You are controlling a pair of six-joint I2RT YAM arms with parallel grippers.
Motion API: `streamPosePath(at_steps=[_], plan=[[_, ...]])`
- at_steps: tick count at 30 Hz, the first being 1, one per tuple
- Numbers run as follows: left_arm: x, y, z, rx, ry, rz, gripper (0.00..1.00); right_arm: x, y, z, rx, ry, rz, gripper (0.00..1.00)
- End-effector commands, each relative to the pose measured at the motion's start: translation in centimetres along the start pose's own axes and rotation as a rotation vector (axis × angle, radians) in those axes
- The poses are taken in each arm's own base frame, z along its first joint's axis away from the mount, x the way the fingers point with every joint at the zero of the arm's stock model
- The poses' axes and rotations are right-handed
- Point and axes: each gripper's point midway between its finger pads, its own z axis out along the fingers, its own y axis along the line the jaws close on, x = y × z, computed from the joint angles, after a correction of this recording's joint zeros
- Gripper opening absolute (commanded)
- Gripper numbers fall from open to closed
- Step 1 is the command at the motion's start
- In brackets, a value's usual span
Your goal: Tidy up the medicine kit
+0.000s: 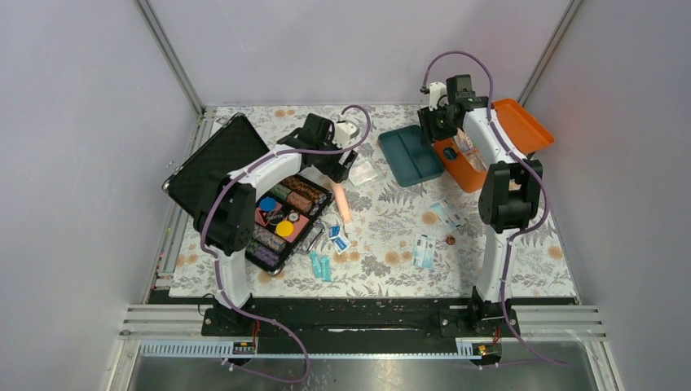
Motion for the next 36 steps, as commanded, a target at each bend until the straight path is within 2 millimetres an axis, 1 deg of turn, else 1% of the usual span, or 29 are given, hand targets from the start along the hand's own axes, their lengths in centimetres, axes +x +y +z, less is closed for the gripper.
streamPosePath(at_steps=[1,4,8,12,14,17,27,32,34,36], plan=[[-0.7,1.3,-0.5,-0.028,-0.006,-0.018,0.80,-2.1,0.5,0.9,0.017,-0.034,-0.003,0.52],[-0.5,2.3,-1.4,-0.055,-0.002,-0.024,0.80,-1.3,0.6,2.4,0.029,0.002,-0.012,0.50],[-0.1,2.8,-2.4,-0.070,0.006,-0.033,0.80,0.0,0.3,4.3,0.044,0.059,-0.048,0.48],[0.5,2.8,-2.5,-0.073,0.017,-0.055,0.80,1.6,1.1,5.5,0.008,0.135,-0.124,0.46],[0.7,2.9,-2.4,-0.081,0.023,-0.057,0.80,2.6,1.4,6.0,-0.007,0.183,-0.155,0.47],[0.8,3.0,-2.5,-0.089,0.027,-0.059,0.80,3.5,1.4,6.5,-0.015,0.221,-0.164,0.49],[0.8,3.1,-2.4,-0.095,0.028,-0.062,0.81,4.8,2.2,7.6,-0.040,0.264,-0.194,0.48],[0.8,3.2,-2.4,-0.100,0.028,-0.061,0.81,5.1,2.3,7.9,-0.038,0.273,-0.191,0.47],[0.9,3.2,-2.4,-0.100,0.031,-0.063,0.81,4.8,2.4,7.8,-0.038,0.267,-0.199,0.47],[0.9,3.2,-2.4,-0.102,0.030,-0.063,0.81,3.9,2.9,7.5,-0.041,0.244,-0.218,0.48]])
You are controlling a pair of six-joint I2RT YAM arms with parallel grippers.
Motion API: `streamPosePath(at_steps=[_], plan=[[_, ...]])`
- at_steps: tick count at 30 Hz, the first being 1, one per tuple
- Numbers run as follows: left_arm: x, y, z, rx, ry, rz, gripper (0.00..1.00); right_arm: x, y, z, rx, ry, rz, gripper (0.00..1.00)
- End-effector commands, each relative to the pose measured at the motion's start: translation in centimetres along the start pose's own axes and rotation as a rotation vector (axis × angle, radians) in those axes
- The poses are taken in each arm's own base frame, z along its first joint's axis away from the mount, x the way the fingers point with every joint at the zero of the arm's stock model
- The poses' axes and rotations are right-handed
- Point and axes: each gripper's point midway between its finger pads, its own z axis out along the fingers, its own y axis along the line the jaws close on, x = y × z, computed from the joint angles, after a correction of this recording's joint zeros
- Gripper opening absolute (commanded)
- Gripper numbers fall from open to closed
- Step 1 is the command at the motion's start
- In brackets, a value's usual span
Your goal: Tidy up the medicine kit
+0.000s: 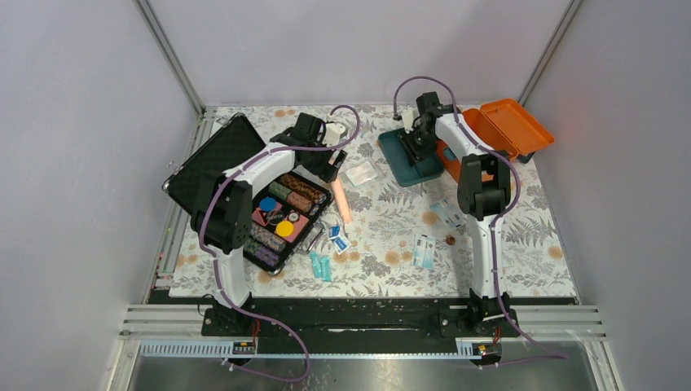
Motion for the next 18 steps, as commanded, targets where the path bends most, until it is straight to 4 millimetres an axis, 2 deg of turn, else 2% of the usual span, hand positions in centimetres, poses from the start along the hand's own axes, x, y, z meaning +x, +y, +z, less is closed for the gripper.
streamPosePath(at_steps=[1,6,10,15,18], plan=[[-1.8,0.4,-1.6,-0.032,-0.058,0.000,0.81,-2.3,0.9,-1.1,0.013,-0.038,-0.062,0.49],[-1.5,0.4,-1.6,-0.035,-0.053,0.003,0.81,-6.3,3.3,-3.1,0.022,-0.129,-0.146,0.55],[-1.3,0.4,-1.9,-0.032,-0.047,-0.008,0.81,-8.7,6.6,-4.0,-0.076,-0.207,-0.195,0.58],[-1.1,1.2,-2.6,-0.019,-0.030,-0.082,0.81,-8.6,11.0,-4.3,-0.268,-0.241,-0.379,0.62],[-0.9,2.3,-3.6,-0.020,-0.004,-0.133,0.81,-8.0,12.4,-3.9,-0.295,-0.236,-0.527,0.63]])
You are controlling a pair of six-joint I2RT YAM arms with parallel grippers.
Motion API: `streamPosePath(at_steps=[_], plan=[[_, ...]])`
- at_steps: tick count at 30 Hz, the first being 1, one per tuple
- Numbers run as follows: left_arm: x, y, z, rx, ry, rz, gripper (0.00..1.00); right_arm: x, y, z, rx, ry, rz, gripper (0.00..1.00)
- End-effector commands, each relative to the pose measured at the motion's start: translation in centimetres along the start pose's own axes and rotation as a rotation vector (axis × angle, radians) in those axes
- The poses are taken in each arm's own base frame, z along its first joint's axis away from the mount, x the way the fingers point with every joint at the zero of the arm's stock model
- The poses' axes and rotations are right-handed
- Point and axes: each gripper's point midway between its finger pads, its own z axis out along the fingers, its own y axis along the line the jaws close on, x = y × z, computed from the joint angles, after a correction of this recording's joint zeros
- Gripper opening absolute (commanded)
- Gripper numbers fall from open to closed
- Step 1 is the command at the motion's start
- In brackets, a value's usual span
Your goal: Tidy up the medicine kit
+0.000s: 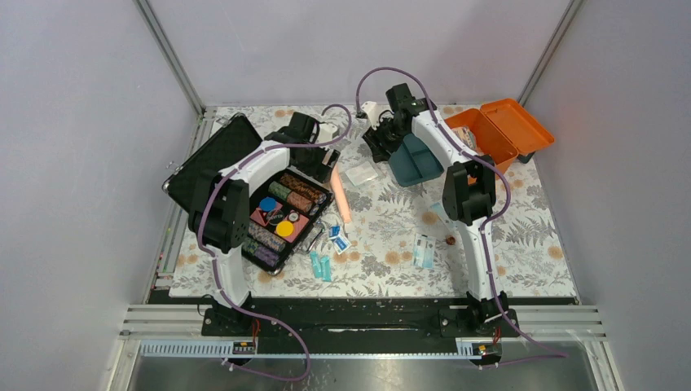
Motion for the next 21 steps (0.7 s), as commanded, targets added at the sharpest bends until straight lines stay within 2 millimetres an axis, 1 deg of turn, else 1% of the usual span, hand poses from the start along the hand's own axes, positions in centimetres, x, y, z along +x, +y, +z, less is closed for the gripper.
streamPosePath(at_steps=[1,3,5,9,12,15,18,21], plan=[[-2.1,1.7,-3.5,-0.009,-0.042,-0.087,0.81,-1.2,3.0,-0.6,-0.111,-0.029,-0.265,0.63],[-2.0,2.5,-4.3,-0.004,-0.042,-0.125,0.82,-0.8,3.7,-0.4,-0.126,-0.009,-0.394,0.63],[-1.8,3.1,-5.0,0.002,-0.040,-0.166,0.81,0.0,3.9,0.3,-0.132,0.020,-0.522,0.62],[-1.5,4.5,-6.1,0.000,-0.040,-0.270,0.81,0.6,4.0,1.7,-0.118,0.045,-0.700,0.61],[-1.9,5.8,-7.1,0.010,-0.078,-0.378,0.81,0.6,4.3,2.8,-0.112,0.043,-0.761,0.59],[-2.7,6.9,-7.7,-0.004,-0.114,-0.413,0.81,0.3,4.5,3.6,-0.107,0.033,-0.817,0.58],[-3.5,7.6,-7.6,-0.009,-0.130,-0.436,0.81,0.1,4.3,4.3,-0.086,0.016,-0.859,0.57],[-3.9,7.8,-7.4,-0.007,-0.135,-0.448,0.81,0.2,4.4,4.9,-0.095,0.010,-0.887,0.55]])
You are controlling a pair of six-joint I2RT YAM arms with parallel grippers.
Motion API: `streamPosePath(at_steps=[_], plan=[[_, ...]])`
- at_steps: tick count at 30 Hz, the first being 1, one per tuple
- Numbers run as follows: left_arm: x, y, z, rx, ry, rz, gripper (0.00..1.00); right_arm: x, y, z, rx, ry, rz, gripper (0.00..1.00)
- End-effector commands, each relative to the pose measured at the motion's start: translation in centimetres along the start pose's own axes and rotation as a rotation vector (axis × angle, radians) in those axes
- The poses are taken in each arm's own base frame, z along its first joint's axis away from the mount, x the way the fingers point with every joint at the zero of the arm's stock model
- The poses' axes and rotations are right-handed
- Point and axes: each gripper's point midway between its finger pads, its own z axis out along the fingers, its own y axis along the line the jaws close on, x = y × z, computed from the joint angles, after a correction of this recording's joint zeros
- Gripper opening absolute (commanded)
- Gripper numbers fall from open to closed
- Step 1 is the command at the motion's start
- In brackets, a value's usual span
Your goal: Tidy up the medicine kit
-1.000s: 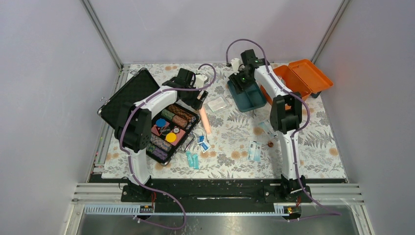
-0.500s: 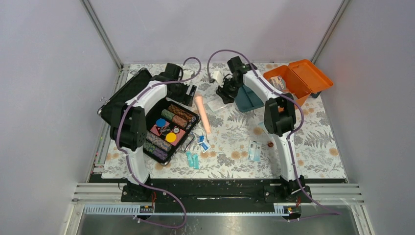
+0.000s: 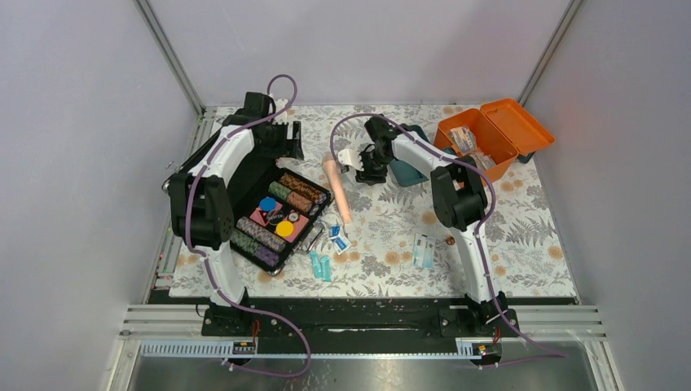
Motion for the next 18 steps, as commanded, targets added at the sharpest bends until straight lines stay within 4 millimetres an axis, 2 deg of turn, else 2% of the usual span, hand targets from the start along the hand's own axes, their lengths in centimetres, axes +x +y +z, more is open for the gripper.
streamPosePath(at_steps=[1,3,8,11,13,14,15,16,18], plan=[[-3.3,-1.8,-1.5,0.051,-0.093,-0.016,0.81,-1.8,-2.1,-1.9,0.089,-0.023,-0.143,0.55],[-3.2,-1.7,-1.5,0.052,-0.091,-0.018,0.81,-1.6,-1.4,-1.5,0.052,-0.025,-0.174,0.51],[-3.2,-1.7,-1.4,0.048,-0.091,-0.014,0.80,-1.7,2.3,-0.9,-0.110,-0.073,-0.265,0.45],[-3.3,-1.6,-1.3,0.049,-0.091,-0.017,0.80,-1.1,4.0,-0.4,-0.174,-0.054,-0.333,0.40],[-3.3,-1.7,-1.2,0.049,-0.092,-0.018,0.80,-0.9,4.1,-0.2,-0.178,-0.046,-0.351,0.30],[-3.3,-1.6,-1.2,0.049,-0.092,-0.018,0.80,-0.9,3.8,-0.2,-0.166,-0.045,-0.343,0.21],[-3.4,-1.7,-1.3,0.051,-0.095,-0.016,0.80,-1.0,3.4,-0.2,-0.148,-0.042,-0.327,0.06],[-3.3,-1.7,-1.2,0.052,-0.093,-0.018,0.80,-1.1,2.9,-0.3,-0.123,-0.040,-0.311,0.00],[-3.2,-1.7,-1.1,0.055,-0.089,-0.018,0.80,-1.6,1.7,-1.0,-0.076,-0.036,-0.261,0.00]])
